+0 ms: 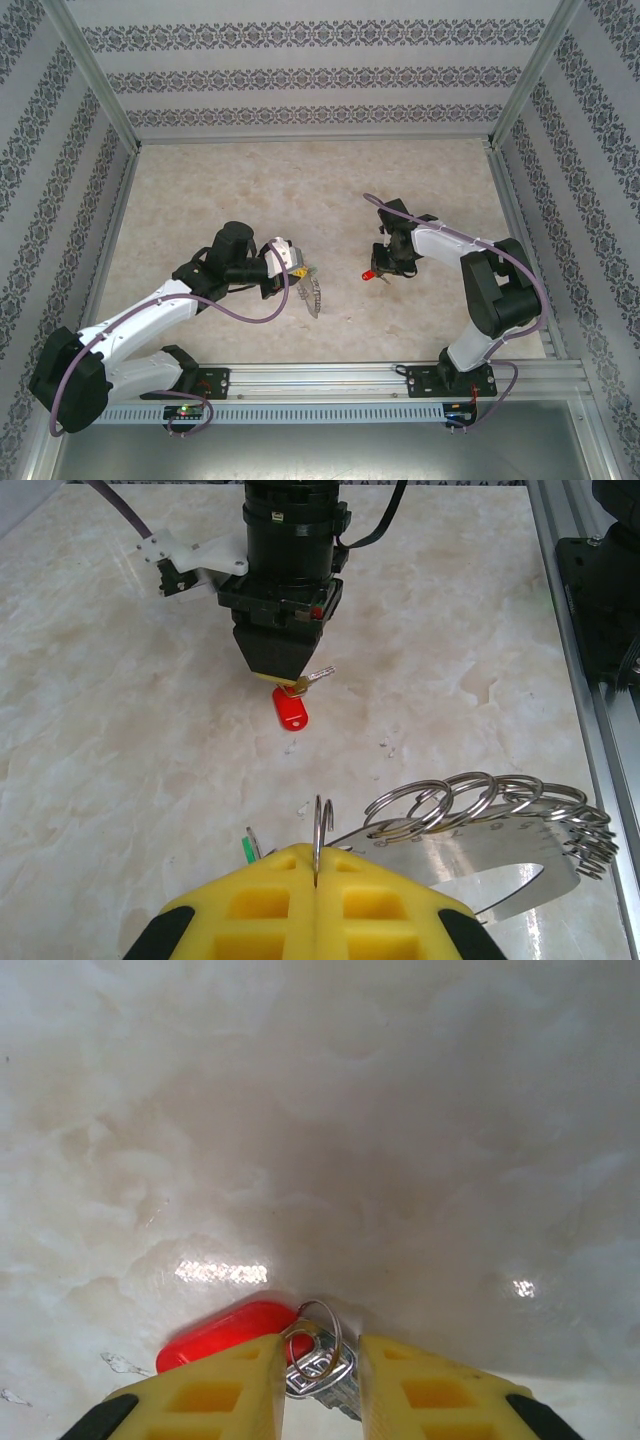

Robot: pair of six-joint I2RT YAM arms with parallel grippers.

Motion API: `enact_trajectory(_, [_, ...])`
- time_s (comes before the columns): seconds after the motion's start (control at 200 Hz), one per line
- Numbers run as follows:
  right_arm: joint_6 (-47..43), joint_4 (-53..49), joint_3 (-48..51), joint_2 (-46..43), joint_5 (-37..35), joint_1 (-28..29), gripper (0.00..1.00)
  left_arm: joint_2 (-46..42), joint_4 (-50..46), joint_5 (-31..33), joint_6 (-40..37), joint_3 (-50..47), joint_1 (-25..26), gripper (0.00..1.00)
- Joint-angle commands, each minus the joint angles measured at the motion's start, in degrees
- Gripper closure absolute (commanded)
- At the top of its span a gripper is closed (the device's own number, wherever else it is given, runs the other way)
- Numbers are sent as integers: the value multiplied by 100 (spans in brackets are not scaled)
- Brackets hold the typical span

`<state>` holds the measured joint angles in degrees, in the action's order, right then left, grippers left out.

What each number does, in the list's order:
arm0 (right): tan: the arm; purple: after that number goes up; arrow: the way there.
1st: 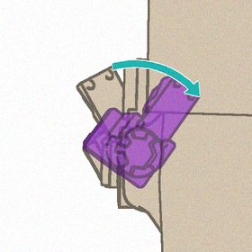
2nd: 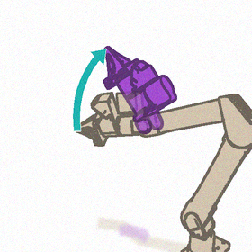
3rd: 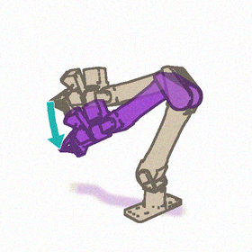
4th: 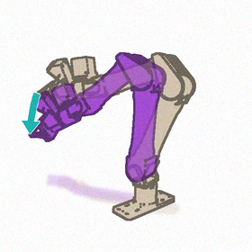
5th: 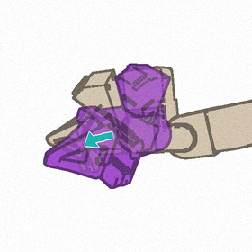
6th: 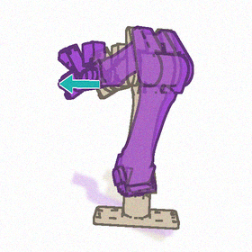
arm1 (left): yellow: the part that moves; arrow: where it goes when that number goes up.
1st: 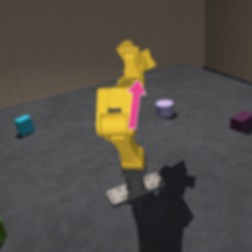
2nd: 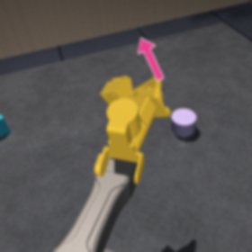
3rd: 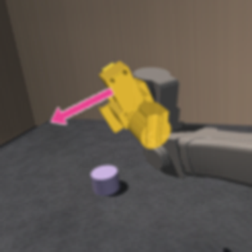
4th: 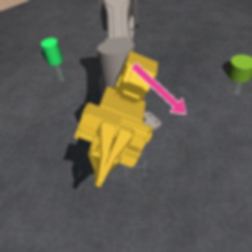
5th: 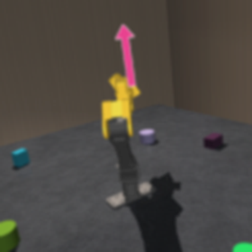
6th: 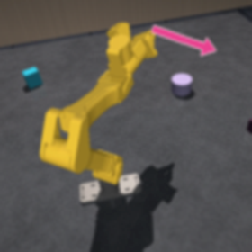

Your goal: Put the keys on the keyring

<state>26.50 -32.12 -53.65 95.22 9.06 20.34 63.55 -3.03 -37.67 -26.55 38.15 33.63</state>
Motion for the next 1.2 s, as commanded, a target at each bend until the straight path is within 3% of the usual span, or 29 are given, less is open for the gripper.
enact_trajectory(0.0, [62,63,-144,47,17,-91,74,56,84,-175,73,49,-23,100])
enact_trajectory(0.36, [77,144,-193,103,42,-93,81,93,46,-214,89,73,-23,100])
enact_trajectory(0.879, [83,158,-196,251,76,-76,81,97,9,-197,75,70,-18,100])
enact_trajectory(1.194, [40,95,-173,96,-69,-76,87,103,2,-204,70,74,-22,100])
